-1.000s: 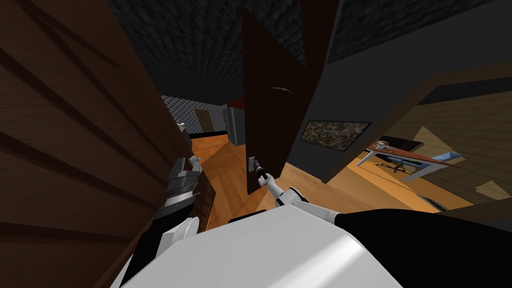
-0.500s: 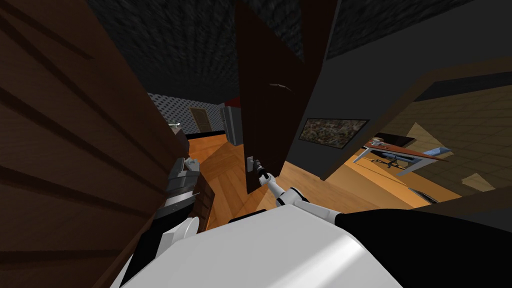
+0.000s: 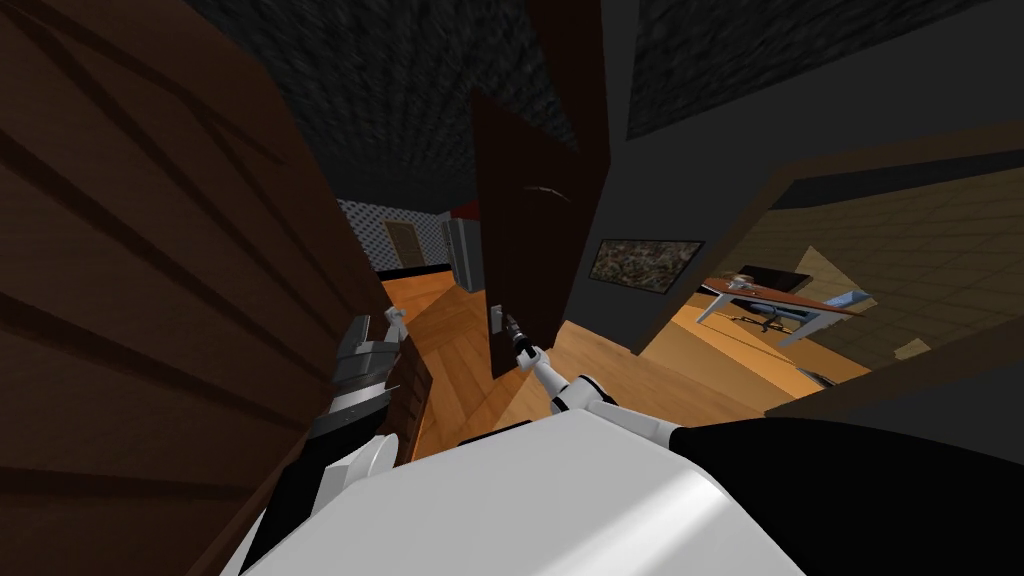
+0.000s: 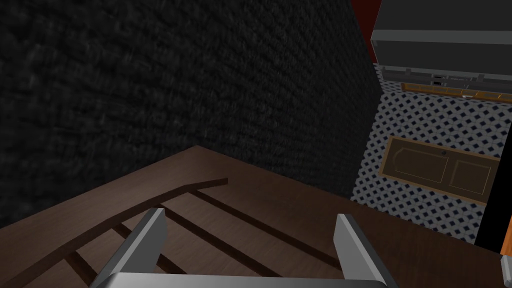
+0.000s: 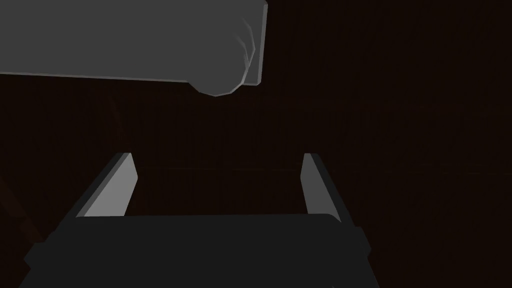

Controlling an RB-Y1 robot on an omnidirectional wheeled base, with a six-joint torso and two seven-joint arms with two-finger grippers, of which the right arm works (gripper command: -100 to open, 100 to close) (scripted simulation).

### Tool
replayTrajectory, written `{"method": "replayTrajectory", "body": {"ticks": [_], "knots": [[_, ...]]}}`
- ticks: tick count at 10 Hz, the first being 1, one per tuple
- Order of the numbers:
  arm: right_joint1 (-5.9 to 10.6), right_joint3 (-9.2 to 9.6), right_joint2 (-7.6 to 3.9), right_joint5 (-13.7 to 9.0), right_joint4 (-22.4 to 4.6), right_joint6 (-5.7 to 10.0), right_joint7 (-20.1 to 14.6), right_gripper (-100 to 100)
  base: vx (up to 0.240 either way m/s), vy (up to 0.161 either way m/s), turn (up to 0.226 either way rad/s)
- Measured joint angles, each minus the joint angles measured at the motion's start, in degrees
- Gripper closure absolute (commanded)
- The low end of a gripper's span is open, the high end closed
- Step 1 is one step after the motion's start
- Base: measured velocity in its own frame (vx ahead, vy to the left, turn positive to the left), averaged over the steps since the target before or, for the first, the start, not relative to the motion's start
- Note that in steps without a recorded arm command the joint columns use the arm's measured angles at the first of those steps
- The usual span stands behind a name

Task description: Push the door open

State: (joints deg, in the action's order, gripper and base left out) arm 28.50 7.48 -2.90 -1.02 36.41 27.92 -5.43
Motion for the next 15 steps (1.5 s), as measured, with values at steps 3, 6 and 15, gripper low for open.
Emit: {"method": "replayTrajectory", "body": {"ticks": [3,6,15], "knots": [[0.59,0.21,1.63,-0.1,-0.9,0.05,-0.2,-100,-0.135,-0.016,-0.001],[0.74,0.03,0.76,-0.1,-1.5,0.49,-0.2,-100,0.138,0.046,0.021],[0.23,-0.64,0.73,-0.3,-0.6,1.06,0.4,100,0.122,0.035,0.013]]}}
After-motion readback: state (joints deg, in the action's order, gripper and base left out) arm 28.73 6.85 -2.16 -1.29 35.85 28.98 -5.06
